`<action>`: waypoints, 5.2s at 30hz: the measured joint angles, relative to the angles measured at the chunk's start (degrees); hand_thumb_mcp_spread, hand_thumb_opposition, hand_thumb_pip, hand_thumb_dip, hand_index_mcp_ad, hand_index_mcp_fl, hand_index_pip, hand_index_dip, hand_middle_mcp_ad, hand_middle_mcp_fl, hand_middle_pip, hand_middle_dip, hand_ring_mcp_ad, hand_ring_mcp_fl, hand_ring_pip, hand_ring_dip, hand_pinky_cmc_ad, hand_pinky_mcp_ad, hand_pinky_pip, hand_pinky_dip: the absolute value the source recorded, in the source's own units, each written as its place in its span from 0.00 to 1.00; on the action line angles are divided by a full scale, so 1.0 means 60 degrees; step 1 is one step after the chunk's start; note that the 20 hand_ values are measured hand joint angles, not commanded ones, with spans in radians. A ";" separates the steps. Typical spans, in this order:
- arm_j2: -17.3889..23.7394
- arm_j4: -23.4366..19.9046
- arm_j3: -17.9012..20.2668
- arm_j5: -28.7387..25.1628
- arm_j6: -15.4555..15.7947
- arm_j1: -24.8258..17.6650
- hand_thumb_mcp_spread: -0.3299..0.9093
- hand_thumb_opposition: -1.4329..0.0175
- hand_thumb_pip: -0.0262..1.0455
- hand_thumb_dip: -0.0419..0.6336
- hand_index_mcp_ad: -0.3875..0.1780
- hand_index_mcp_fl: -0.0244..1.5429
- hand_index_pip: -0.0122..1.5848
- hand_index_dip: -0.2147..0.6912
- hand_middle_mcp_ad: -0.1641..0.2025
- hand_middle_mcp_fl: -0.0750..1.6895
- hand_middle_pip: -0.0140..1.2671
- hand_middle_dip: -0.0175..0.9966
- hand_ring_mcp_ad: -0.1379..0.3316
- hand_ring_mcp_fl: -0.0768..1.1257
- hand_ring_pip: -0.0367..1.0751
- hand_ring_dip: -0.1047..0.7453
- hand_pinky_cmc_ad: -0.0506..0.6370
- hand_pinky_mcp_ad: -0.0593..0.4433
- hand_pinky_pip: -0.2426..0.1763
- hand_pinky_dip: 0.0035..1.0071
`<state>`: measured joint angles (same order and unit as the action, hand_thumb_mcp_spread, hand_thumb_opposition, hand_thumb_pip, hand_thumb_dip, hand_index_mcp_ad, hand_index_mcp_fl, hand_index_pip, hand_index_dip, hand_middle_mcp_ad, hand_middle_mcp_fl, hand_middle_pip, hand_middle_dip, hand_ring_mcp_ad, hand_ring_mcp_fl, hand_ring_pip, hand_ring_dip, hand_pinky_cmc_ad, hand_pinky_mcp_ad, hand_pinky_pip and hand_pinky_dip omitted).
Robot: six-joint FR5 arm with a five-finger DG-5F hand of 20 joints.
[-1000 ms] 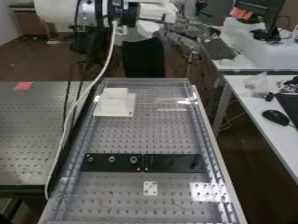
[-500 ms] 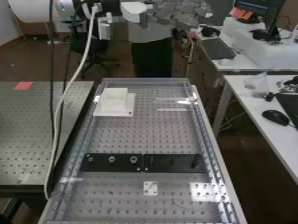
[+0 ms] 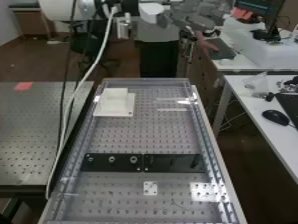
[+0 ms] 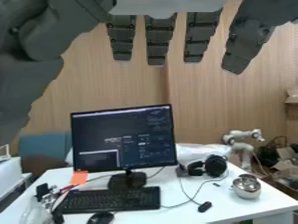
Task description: Grab the chopstick and place it in the clear container
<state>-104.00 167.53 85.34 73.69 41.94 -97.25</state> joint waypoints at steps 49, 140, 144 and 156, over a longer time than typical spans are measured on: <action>-0.0594 0.0199 -0.0775 0.0205 -0.0081 -0.0193 0.39 0.53 0.44 0.06 0.46 0.04 0.05 0.45 0.50 0.04 0.10 0.20 0.57 0.07 0.10 0.24 0.74 0.74 0.28 0.16; -0.0285 -0.0364 -0.0292 0.0333 0.0046 -0.0255 0.41 0.54 0.39 0.06 0.46 0.04 0.05 0.42 0.55 0.05 0.10 0.17 0.57 0.07 0.10 0.22 0.77 0.74 0.28 0.14; -0.0270 -0.0399 -0.0253 0.0349 0.0034 -0.0256 0.41 0.54 0.40 0.06 0.46 0.04 0.05 0.42 0.55 0.05 0.10 0.17 0.57 0.07 0.10 0.22 0.77 0.75 0.28 0.14; -0.0213 -0.0512 -0.0138 0.0541 -0.0002 -0.0248 0.42 0.52 0.40 0.06 0.44 0.04 0.05 0.43 0.53 0.04 0.10 0.17 0.57 0.07 0.10 0.22 0.77 0.74 0.28 0.14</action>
<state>-105.28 164.46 84.51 76.93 41.93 -98.74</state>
